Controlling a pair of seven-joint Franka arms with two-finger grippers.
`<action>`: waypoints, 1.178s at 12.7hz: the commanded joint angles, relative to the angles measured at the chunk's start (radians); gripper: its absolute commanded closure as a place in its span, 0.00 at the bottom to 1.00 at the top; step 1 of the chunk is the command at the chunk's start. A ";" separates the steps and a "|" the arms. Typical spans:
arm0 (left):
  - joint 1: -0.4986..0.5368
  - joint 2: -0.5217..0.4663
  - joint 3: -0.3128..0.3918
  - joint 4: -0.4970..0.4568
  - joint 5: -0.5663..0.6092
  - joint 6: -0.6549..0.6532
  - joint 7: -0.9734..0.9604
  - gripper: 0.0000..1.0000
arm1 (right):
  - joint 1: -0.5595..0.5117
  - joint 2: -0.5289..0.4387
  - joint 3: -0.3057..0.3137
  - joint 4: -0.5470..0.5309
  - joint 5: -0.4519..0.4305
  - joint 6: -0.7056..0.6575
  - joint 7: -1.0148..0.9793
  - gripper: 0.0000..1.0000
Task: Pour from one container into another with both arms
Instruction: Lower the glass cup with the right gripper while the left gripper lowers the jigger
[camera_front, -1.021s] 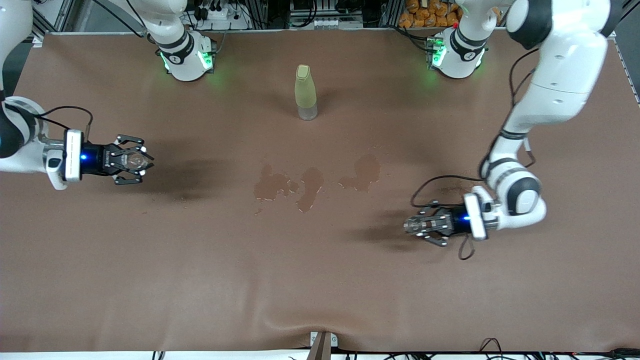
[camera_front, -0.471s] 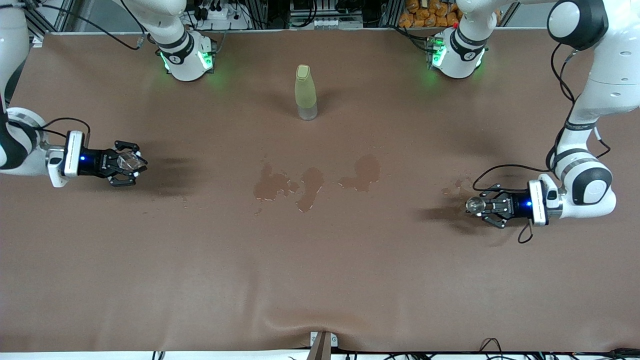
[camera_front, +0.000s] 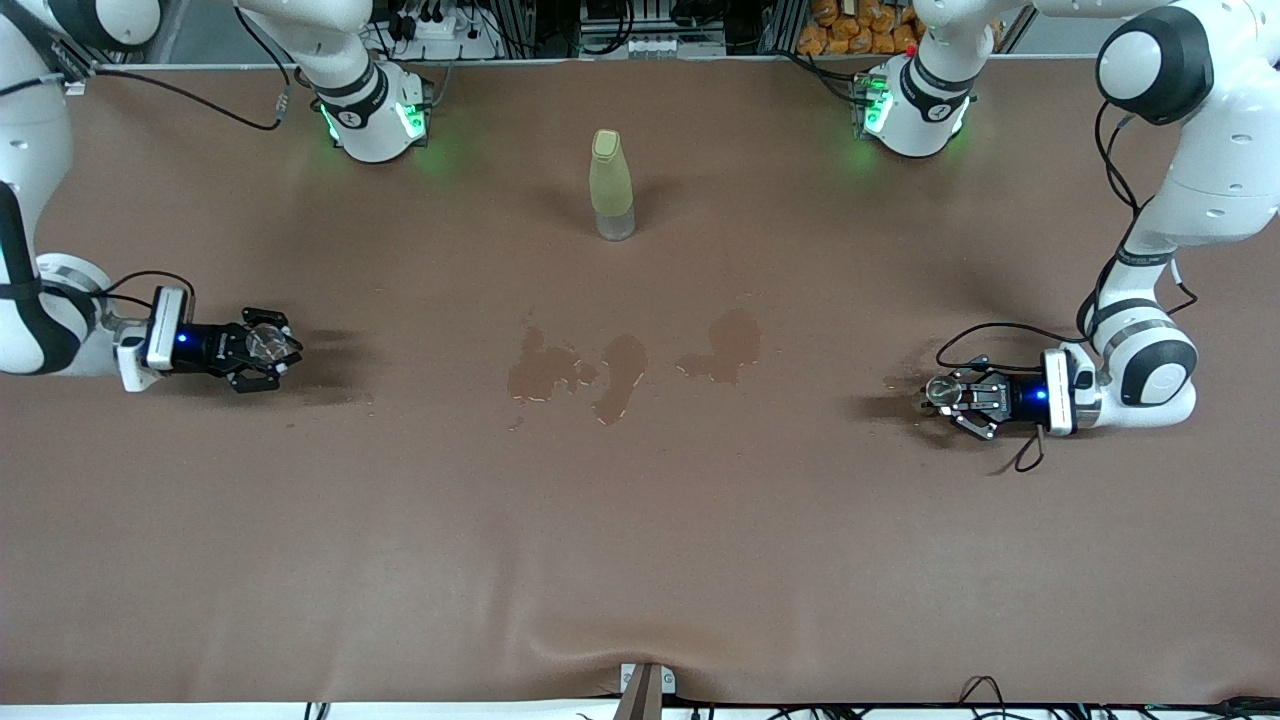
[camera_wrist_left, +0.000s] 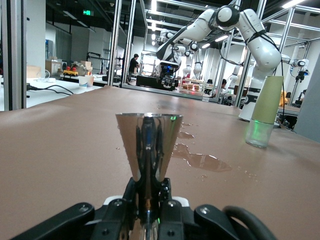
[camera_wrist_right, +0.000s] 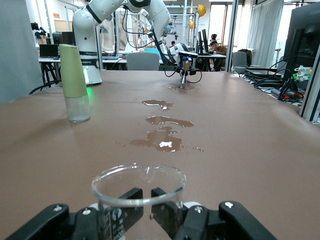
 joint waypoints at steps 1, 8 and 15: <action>0.024 0.010 -0.013 0.004 0.007 -0.034 0.030 1.00 | -0.009 0.073 0.015 0.081 -0.003 -0.018 -0.042 1.00; 0.024 0.059 -0.013 0.004 0.005 -0.035 0.112 1.00 | 0.031 0.233 0.017 0.191 0.060 0.000 -0.105 1.00; 0.022 0.058 -0.013 0.004 0.008 -0.035 0.099 0.74 | 0.043 0.268 0.017 0.192 0.075 0.075 -0.135 1.00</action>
